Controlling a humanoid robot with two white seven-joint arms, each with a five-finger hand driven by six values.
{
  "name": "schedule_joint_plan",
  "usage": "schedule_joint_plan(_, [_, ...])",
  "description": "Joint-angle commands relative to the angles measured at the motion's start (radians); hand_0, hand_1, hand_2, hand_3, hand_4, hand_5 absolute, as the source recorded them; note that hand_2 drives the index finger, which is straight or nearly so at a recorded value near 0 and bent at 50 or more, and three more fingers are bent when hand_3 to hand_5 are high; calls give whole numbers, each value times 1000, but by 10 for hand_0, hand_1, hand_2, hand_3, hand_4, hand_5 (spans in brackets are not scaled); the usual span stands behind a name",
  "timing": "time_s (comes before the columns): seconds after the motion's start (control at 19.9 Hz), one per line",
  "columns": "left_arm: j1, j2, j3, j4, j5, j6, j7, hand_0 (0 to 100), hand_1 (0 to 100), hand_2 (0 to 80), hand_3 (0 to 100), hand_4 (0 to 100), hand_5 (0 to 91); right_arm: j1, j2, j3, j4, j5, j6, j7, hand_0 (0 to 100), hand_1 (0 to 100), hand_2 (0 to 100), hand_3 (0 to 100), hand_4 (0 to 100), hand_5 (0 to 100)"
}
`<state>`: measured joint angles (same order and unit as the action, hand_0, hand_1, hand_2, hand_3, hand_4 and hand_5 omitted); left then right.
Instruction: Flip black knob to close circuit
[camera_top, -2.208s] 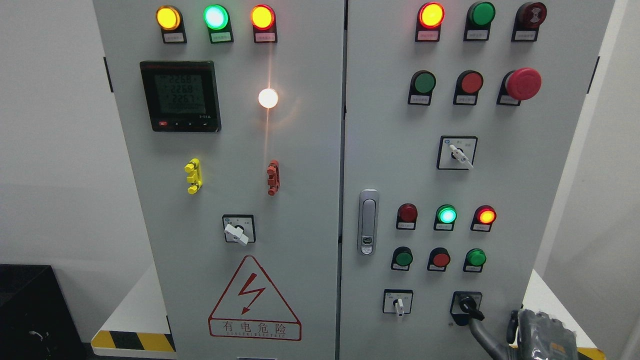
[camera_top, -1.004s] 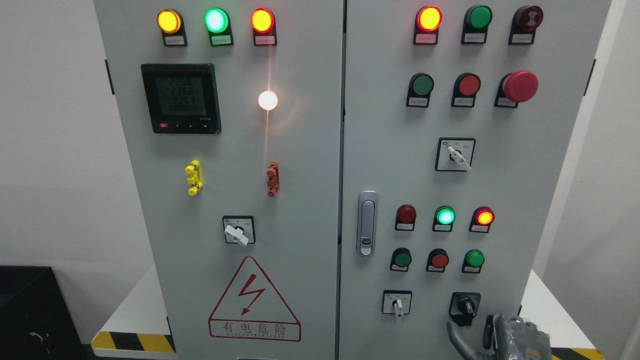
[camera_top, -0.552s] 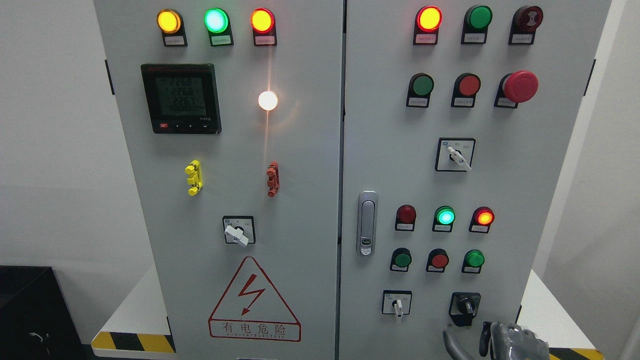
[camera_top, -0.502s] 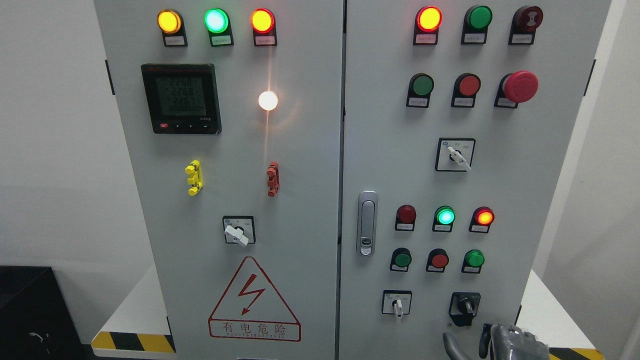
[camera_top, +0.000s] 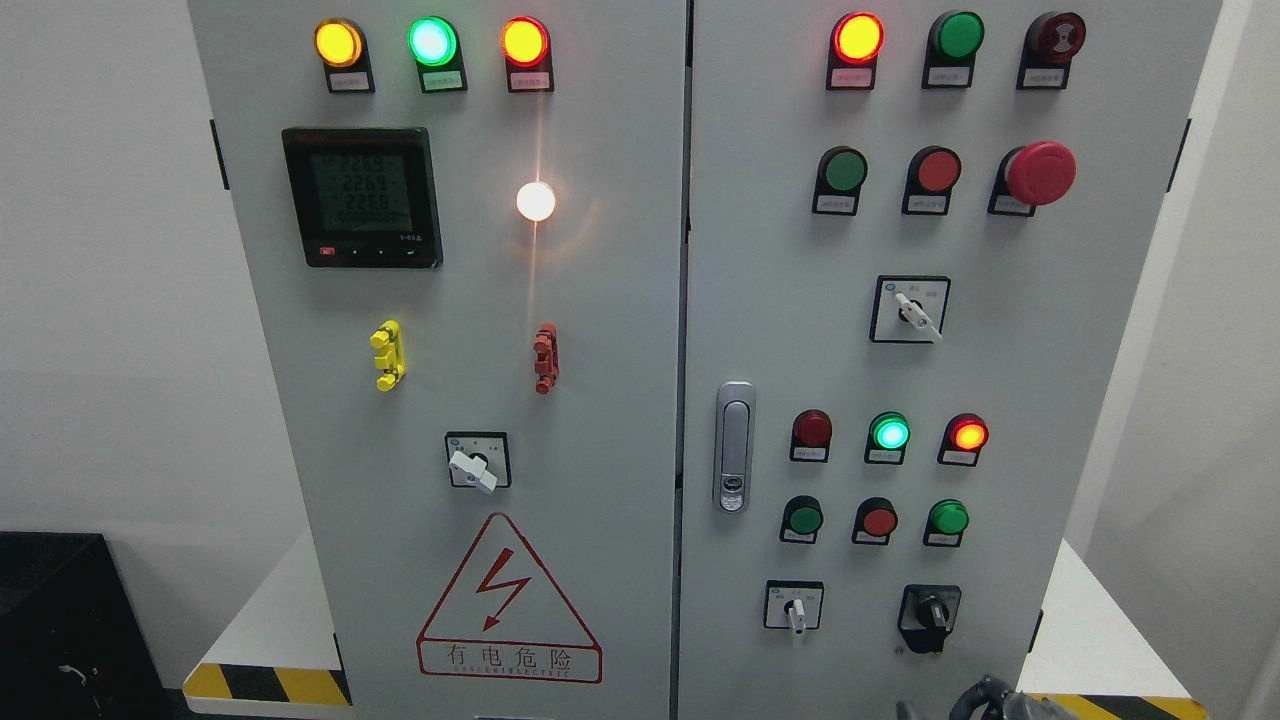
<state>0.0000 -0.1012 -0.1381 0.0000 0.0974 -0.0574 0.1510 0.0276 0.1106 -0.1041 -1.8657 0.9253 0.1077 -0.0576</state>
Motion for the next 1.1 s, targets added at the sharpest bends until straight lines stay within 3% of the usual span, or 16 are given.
schedule_joint_plan(0.0, [23,0,0,-29,-1,1,-1,120,556,0,0,0,0,75,17,24,-118,-236,0,-31,0,78,410,662,610,513])
schedule_joint_plan(0.2, [23,0,0,-29,1,1,-1,120,556,0,0,0,0,155,14,47,-144,-417,-8,-51,0,65,317,528,502,432])
schedule_joint_plan(0.35, [23,0,0,-31,1,1,-1,120,556,0,0,0,0,186,14,50,-142,-656,-88,-44,0,25,233,394,375,368])
schedule_joint_plan(0.45, [23,0,0,-31,1,1,-1,120,556,0,0,0,0,198,12,49,-142,-788,-115,-41,0,12,170,297,273,234])
schedule_joint_plan(0.55, [23,0,0,-31,1,1,-1,120,556,0,0,0,0,207,12,49,-141,-870,-132,-33,0,11,148,272,249,191])
schedule_joint_plan(0.85, [23,0,0,-31,-1,1,-1,120,556,0,0,0,0,236,12,50,-124,-965,-187,58,0,1,59,138,98,15])
schedule_joint_plan(0.95, [21,0,0,-29,-1,1,-1,120,556,0,0,0,0,236,12,50,-116,-973,-197,71,0,0,45,120,84,0])
schedule_joint_plan(1.05, [23,0,0,-31,1,1,-1,120,556,0,0,0,0,239,11,49,-109,-987,-215,113,0,0,31,101,67,0])
